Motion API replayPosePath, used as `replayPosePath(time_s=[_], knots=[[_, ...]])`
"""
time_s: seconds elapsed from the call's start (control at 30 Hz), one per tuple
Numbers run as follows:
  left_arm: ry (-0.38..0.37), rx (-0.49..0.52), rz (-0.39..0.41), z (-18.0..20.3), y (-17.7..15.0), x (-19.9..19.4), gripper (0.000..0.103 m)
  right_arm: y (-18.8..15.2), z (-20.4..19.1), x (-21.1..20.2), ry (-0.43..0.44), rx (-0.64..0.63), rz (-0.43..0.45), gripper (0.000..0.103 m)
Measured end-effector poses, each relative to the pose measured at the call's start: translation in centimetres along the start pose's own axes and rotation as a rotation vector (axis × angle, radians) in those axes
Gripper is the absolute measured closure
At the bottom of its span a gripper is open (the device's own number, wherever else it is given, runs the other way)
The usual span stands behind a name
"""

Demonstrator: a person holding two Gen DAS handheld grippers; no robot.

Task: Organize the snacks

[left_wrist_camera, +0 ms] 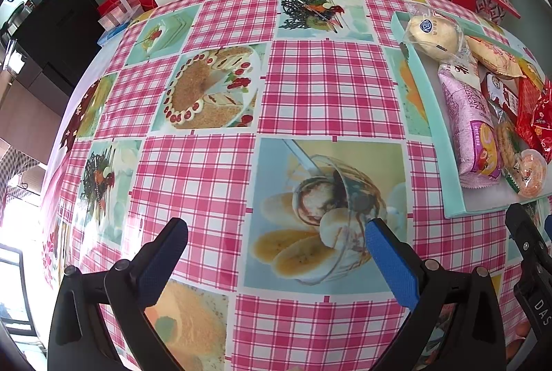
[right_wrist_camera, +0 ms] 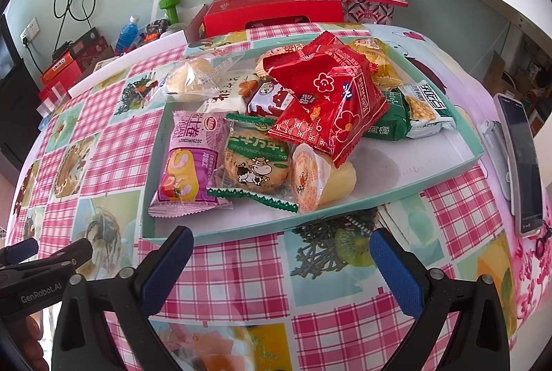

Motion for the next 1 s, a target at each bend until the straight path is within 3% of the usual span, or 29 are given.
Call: replayPosePath(time_s=[1.0], knots=[[0.010, 0.012, 0.011, -0.06, -0.10, -0.42, 0.001, -0.01, 0.10, 0.00, -0.002, 0.000, -0.002, 0.000]])
Point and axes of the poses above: each gripper's, at about its wrist camera, not at the fingertips, and x roughly the way its jaws point, z to its right, y to its top, the point moved 7 cm from there along x, roughly the way its jaws point, and after that the axes turned 8 degrees about x, right-handed, at the moved point
